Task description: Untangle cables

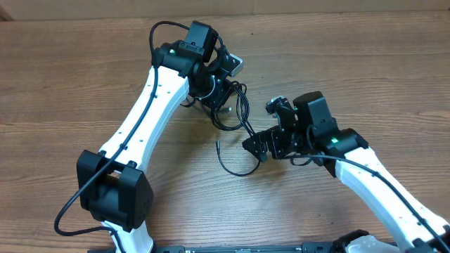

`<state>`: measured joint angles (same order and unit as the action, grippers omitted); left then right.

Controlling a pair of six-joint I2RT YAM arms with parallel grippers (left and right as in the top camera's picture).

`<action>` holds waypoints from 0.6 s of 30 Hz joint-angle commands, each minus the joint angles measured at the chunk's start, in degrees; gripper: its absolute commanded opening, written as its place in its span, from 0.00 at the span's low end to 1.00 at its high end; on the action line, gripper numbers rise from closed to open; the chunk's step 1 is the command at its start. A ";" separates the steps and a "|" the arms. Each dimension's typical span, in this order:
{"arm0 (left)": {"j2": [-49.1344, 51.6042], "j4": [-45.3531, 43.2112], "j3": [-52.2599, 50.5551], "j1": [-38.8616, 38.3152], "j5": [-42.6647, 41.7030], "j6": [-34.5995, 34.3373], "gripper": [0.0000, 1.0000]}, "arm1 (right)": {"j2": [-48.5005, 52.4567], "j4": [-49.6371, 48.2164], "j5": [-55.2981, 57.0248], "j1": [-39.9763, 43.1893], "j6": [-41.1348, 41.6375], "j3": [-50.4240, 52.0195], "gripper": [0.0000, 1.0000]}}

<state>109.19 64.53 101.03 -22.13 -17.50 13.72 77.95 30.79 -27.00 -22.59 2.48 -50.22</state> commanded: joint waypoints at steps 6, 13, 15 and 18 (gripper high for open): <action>-2.27 0.26 5.29 -0.26 -1.95 -3.80 0.04 | 7.23 -5.55 -2.03 0.15 -4.31 0.39 1.00; -2.40 3.08 10.71 -0.26 -2.10 -4.87 0.04 | 8.07 -9.88 -0.68 0.15 -7.61 0.39 1.00; -2.40 3.80 11.87 -0.26 -2.45 -5.22 0.04 | 8.07 -11.23 1.53 0.15 -8.96 0.39 1.00; -2.40 4.83 13.57 -0.26 -4.37 -5.18 0.04 | 8.07 -13.51 4.48 0.15 -8.98 0.39 1.00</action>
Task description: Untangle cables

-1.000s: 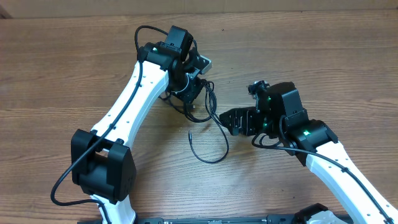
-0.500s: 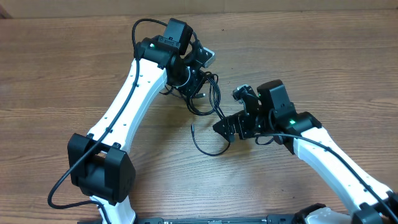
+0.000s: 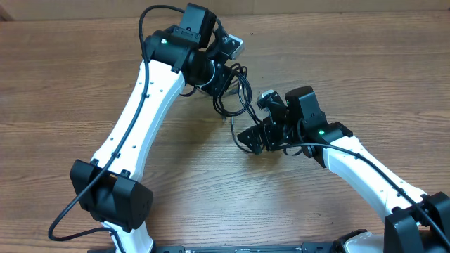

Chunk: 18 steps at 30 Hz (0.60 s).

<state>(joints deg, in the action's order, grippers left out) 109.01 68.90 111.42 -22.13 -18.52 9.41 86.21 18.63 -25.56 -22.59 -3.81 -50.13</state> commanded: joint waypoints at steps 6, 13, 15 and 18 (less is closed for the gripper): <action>-2.27 1.90 6.25 -0.26 -4.26 -0.87 0.04 | -0.20 -7.21 6.16 0.15 -2.69 0.31 1.00; -2.45 3.54 7.74 -0.26 -4.26 -0.90 0.04 | 1.68 -9.66 12.83 0.17 -2.69 0.31 0.93; -2.45 3.50 7.74 -0.26 -4.22 -0.90 0.04 | 2.38 -9.03 11.26 0.17 -2.69 0.31 0.85; -2.45 2.93 7.74 -0.09 -4.35 -0.92 0.04 | 3.32 -8.24 7.48 0.17 -2.71 0.31 0.74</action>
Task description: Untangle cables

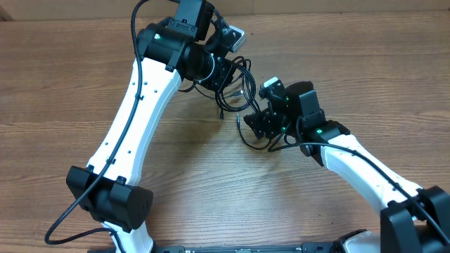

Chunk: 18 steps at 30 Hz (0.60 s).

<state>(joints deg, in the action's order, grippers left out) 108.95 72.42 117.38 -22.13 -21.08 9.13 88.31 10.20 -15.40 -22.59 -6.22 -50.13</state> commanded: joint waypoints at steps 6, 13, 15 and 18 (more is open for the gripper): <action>-2.60 -0.87 1.77 1.25 -1.97 -0.68 0.04 | 1.68 2.14 -6.95 0.17 -0.24 0.31 0.22; -2.62 -1.44 1.77 4.35 -1.90 -3.87 0.04 | 1.68 9.68 -7.93 0.17 -0.07 0.28 0.04; -2.62 -1.97 1.77 5.11 -1.90 -5.60 0.04 | 1.66 11.06 -9.92 0.17 -0.07 0.28 0.04; -2.56 -2.29 1.75 5.57 -1.97 -6.19 0.05 | 1.53 12.02 -14.80 0.17 -0.04 0.11 0.04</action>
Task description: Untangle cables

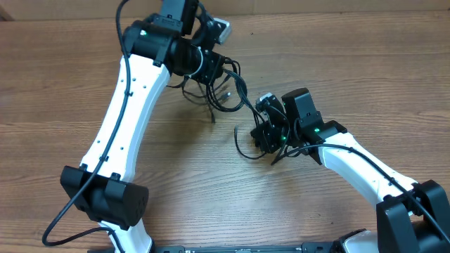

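Note:
A bundle of thin black cables (pixel 226 90) hangs below my left gripper (pixel 209 70) at the far middle of the table, with loose ends pointing down toward the wood. The left gripper's fingers are mostly hidden under its wrist; it appears shut on the bundle. One strand (pixel 246 104) runs from the bundle down and right to my right gripper (pixel 263 133), which appears shut on it. A slack black loop (pixel 241 149) lies on the table just left of the right gripper.
The wooden table (pixel 337 63) extends around both arms. The left arm's white link (pixel 116 126) crosses the left half. The right arm's white link (pixel 358 169) runs to the lower right corner. A black base bar (pixel 246 247) lies at the front edge.
My left gripper has moved left and slightly farther back with the bundle. The right gripper sits a little lower and to the right. The strand between them is drawn out longer.
First the left gripper held the bundle at centre back, with the right gripper lower right on a strand with a big loop. The right gripper then stood closer to the bundle at each moment. Now the left has drawn away leftward, widening the gap.

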`<state>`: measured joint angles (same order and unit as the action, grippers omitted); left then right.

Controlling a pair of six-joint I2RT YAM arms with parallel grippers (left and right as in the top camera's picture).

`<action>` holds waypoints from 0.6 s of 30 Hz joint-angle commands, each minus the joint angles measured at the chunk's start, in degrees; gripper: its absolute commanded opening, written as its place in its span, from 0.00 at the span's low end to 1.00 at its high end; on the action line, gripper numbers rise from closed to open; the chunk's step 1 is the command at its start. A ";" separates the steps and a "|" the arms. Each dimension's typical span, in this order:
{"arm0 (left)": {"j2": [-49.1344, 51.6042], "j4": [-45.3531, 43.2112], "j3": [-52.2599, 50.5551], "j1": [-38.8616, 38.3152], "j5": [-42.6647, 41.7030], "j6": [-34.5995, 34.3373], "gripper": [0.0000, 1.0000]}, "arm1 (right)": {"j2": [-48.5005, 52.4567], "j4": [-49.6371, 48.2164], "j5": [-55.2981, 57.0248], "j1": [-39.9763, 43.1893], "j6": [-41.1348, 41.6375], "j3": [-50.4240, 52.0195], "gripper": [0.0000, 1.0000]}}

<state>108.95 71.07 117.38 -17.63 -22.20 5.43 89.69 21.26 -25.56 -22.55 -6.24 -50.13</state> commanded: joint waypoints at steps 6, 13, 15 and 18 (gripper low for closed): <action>-2.45 -0.92 1.60 -0.22 -0.83 -2.43 0.05 | -1.81 7.85 -13.18 0.13 0.83 -3.65 0.04; -2.45 -1.01 1.60 -2.67 -3.28 -0.24 0.04 | -5.05 23.10 -13.16 0.13 0.83 -14.19 0.04; -2.45 -1.03 1.57 -3.58 -3.08 -0.26 0.04 | -5.92 27.41 -13.16 0.13 0.83 -17.75 0.04; -2.45 -1.01 1.49 -4.28 -2.89 -0.07 0.05 | -6.86 32.09 -13.18 0.13 0.94 -21.55 0.04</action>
<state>108.90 70.22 117.38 -20.82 -23.44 4.45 85.56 51.16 -37.52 -22.55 -5.50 -67.02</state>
